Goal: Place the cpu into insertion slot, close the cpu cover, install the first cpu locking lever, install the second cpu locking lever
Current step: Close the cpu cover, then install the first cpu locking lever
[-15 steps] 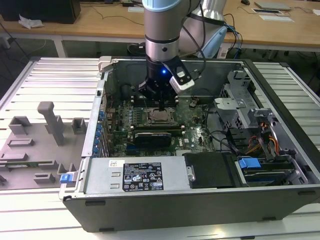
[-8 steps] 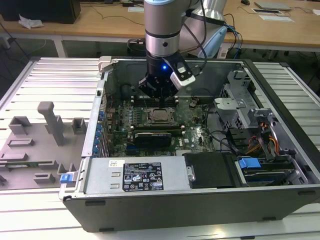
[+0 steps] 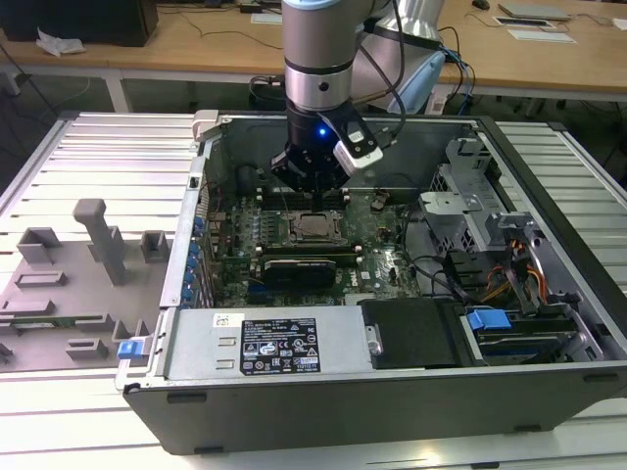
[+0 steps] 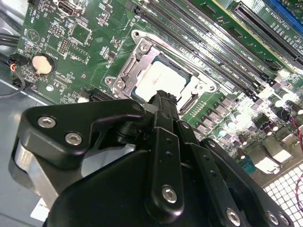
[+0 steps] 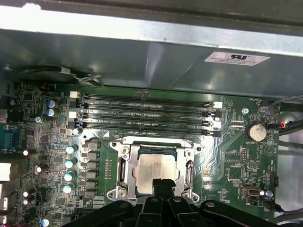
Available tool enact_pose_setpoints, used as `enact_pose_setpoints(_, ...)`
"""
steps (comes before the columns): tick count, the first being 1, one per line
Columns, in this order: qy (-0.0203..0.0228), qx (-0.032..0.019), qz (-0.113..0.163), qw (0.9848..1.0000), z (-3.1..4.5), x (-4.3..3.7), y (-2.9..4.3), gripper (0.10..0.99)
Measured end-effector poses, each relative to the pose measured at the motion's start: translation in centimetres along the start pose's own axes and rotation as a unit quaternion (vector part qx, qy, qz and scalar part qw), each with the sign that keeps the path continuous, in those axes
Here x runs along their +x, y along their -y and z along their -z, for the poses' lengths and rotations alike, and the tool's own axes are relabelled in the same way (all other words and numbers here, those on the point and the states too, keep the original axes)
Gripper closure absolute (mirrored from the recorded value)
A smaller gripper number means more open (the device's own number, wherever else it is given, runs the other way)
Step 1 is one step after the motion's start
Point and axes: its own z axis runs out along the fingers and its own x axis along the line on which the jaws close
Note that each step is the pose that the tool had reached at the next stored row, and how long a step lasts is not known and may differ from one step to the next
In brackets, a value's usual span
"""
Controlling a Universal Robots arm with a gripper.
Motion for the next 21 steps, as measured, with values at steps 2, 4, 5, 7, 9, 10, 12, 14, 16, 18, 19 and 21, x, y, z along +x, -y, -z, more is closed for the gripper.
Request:
enact_pose_setpoints(2,0.0000,0.0000,0.000,1.0000,0.01,0.00,0.00,0.980)
enact_pose_setpoints(4,0.0000,0.0000,0.000,1.0000,0.02,0.00,0.00,0.980)
enact_pose_setpoints(5,0.0000,0.0000,0.000,1.0000,0.03,0.00,0.00,0.980)
enact_pose_setpoints(7,0.0000,0.0000,0.000,1.0000,0.04,0.00,0.00,0.980)
enact_pose_setpoints(9,0.0000,0.0000,0.000,1.0000,0.05,0.00,0.00,0.980)
enact_pose_setpoints(10,0.0000,0.0000,0.000,1.0000,0.06,0.05,0.00,0.980)
enact_pose_setpoints(12,0.0000,0.0000,0.000,1.0000,0.09,0.60,-0.04,0.980)
enact_pose_setpoints(14,0.0000,0.0000,0.000,1.0000,0.11,0.97,-0.07,0.980)
enact_pose_setpoints(16,0.0000,0.0000,0.000,1.0000,0.14,1.43,-0.11,0.980)
enact_pose_setpoints(18,0.0000,0.0000,0.000,1.0000,0.21,2.42,-0.19,0.980)
enact_pose_setpoints(19,0.0000,0.0000,0.000,1.0000,0.23,2.89,-0.23,0.980)
enact_pose_setpoints(21,0.0000,0.0000,0.000,1.0000,0.32,4.30,-0.33,0.980)
